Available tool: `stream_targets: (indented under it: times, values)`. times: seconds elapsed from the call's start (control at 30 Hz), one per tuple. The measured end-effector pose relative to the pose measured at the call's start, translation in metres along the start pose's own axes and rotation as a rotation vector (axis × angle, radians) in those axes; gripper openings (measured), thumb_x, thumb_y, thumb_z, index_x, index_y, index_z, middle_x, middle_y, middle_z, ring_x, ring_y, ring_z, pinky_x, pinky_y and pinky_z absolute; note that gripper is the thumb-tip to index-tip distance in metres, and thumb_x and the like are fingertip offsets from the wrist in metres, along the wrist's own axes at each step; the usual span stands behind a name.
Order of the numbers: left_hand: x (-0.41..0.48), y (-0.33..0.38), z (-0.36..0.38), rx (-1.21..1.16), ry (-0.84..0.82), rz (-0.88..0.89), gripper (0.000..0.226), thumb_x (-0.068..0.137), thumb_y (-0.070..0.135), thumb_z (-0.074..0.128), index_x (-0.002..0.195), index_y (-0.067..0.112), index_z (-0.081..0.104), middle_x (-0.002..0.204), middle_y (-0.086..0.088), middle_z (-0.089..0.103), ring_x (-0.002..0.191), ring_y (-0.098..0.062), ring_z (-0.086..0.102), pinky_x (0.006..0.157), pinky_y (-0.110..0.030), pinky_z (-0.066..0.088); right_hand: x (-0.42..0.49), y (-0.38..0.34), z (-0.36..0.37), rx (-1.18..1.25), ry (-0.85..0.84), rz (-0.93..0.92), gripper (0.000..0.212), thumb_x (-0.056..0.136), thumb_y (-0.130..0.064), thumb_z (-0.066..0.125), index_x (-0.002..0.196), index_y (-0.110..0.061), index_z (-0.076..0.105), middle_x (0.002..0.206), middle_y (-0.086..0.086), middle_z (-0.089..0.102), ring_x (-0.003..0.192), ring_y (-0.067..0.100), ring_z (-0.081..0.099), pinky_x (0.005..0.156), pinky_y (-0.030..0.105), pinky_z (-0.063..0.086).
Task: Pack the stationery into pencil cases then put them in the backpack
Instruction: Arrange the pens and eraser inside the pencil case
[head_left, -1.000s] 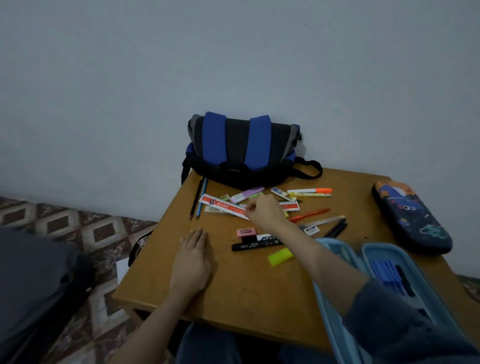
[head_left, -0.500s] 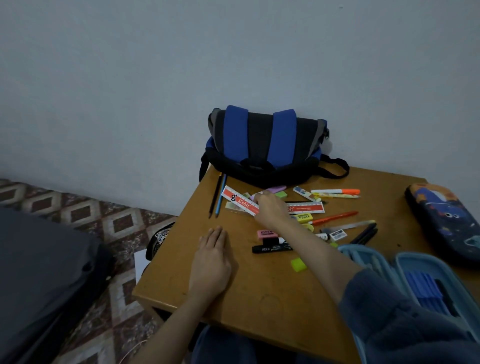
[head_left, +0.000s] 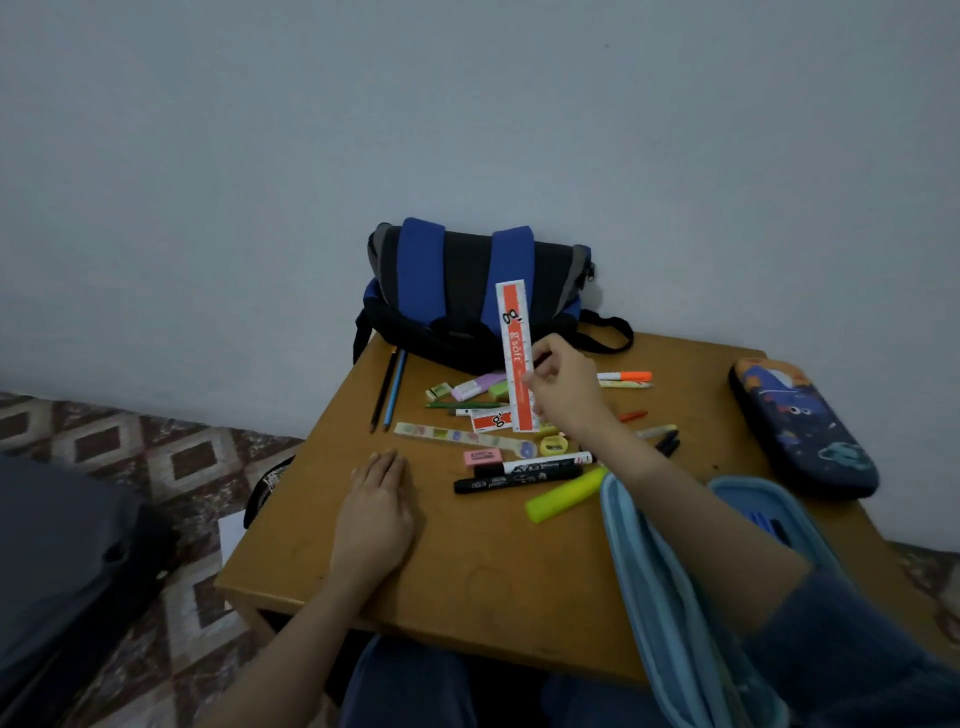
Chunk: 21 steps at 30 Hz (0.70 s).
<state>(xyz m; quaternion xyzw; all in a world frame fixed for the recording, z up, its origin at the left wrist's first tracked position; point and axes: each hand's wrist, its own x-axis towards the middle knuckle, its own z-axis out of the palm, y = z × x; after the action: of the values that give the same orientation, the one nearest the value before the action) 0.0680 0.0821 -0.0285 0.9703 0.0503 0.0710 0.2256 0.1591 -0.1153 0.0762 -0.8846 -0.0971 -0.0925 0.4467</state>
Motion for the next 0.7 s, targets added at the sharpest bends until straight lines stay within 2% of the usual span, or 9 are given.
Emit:
stream_targets:
  times: [0.07, 0.17, 0.27, 0.37, 0.43, 0.53, 0.63, 0.7]
  values:
    - [0.001, 0.000, 0.001, 0.028, 0.001, -0.004, 0.046, 0.099, 0.022, 0.032, 0.144, 0.011, 0.032, 0.153, -0.003, 0.027, 0.143, -0.017, 0.017, 0.117, -0.030, 0.009, -0.008, 0.007, -0.021, 0.062, 0.004, 0.088, 0.011, 0.090, -0.007, 0.056, 0.083, -0.013, 0.050, 0.075, 0.014, 0.060, 0.052, 0.017, 0.058, 0.049, 0.030, 0.052]
    - [0.002, 0.004, 0.000, 0.084, 0.017, -0.022, 0.043, 0.098, 0.022, 0.034, 0.139, 0.010, 0.041, 0.148, -0.005, 0.037, 0.139, -0.021, 0.027, 0.115, -0.032, 0.021, -0.026, 0.025, -0.052, 0.112, 0.007, 0.214, 0.013, 0.094, -0.007, 0.050, 0.082, -0.012, 0.050, 0.072, 0.017, 0.061, 0.040, 0.010, 0.057, 0.041, 0.025, 0.050]
    - [-0.001, 0.026, 0.000, 0.097, 0.098, 0.022, 0.032, 0.094, 0.021, 0.044, 0.118, 0.009, 0.061, 0.124, -0.007, 0.059, 0.116, -0.022, 0.046, 0.096, -0.031, 0.038, -0.049, 0.043, -0.080, 0.167, 0.020, 0.308, 0.018, 0.094, -0.005, 0.047, 0.078, -0.012, 0.052, 0.068, 0.019, 0.061, 0.043, 0.015, 0.057, 0.043, 0.026, 0.051]
    - [-0.018, 0.071, 0.001, 0.016, 0.123, 0.175, 0.020, 0.091, 0.025, 0.052, 0.103, 0.016, 0.064, 0.104, -0.001, 0.063, 0.098, -0.017, 0.051, 0.083, -0.027, 0.040, -0.069, 0.052, -0.099, 0.174, 0.030, 0.393, 0.025, 0.095, -0.002, 0.045, 0.072, -0.010, 0.052, 0.062, 0.012, 0.058, 0.034, 0.006, 0.053, 0.035, 0.018, 0.042]
    - [-0.035, 0.108, 0.006, -0.063, 0.056, 0.264, 0.017, 0.091, 0.029, 0.052, 0.101, 0.020, 0.063, 0.101, 0.002, 0.062, 0.097, -0.014, 0.051, 0.082, -0.025, 0.040, -0.081, 0.055, -0.108, 0.167, 0.032, 0.427, 0.027, 0.095, 0.000, 0.045, 0.071, -0.008, 0.051, 0.059, 0.011, 0.056, 0.030, 0.004, 0.050, 0.031, 0.015, 0.038]
    - [-0.056, 0.153, 0.017, -0.128, -0.111, 0.350, 0.021, 0.091, 0.030, 0.051, 0.092, 0.016, 0.066, 0.096, -0.002, 0.064, 0.092, -0.017, 0.056, 0.075, -0.027, 0.041, -0.095, 0.059, -0.115, 0.145, 0.015, 0.464, 0.025, 0.094, 0.002, 0.047, 0.071, -0.007, 0.054, 0.060, 0.010, 0.056, 0.035, 0.007, 0.052, 0.035, 0.016, 0.042]
    - [-0.066, 0.174, 0.033, -0.122, -0.284, 0.331, 0.026, 0.090, 0.033, 0.054, 0.086, 0.011, 0.068, 0.089, -0.004, 0.069, 0.081, -0.019, 0.063, 0.065, -0.029, 0.048, -0.109, 0.062, -0.118, 0.086, -0.034, 0.482, 0.023, 0.092, 0.001, 0.051, 0.071, -0.006, 0.056, 0.058, 0.007, 0.055, 0.041, 0.010, 0.051, 0.038, 0.018, 0.042]
    - [-0.067, 0.179, 0.043, -0.073, -0.328, 0.294, 0.028, 0.088, 0.035, 0.055, 0.083, 0.011, 0.069, 0.086, -0.005, 0.069, 0.079, -0.021, 0.065, 0.064, -0.029, 0.050, -0.117, 0.064, -0.120, 0.020, -0.073, 0.477, 0.018, 0.091, 0.000, 0.053, 0.075, -0.004, 0.057, 0.058, 0.006, 0.055, 0.041, 0.008, 0.051, 0.040, 0.018, 0.042]
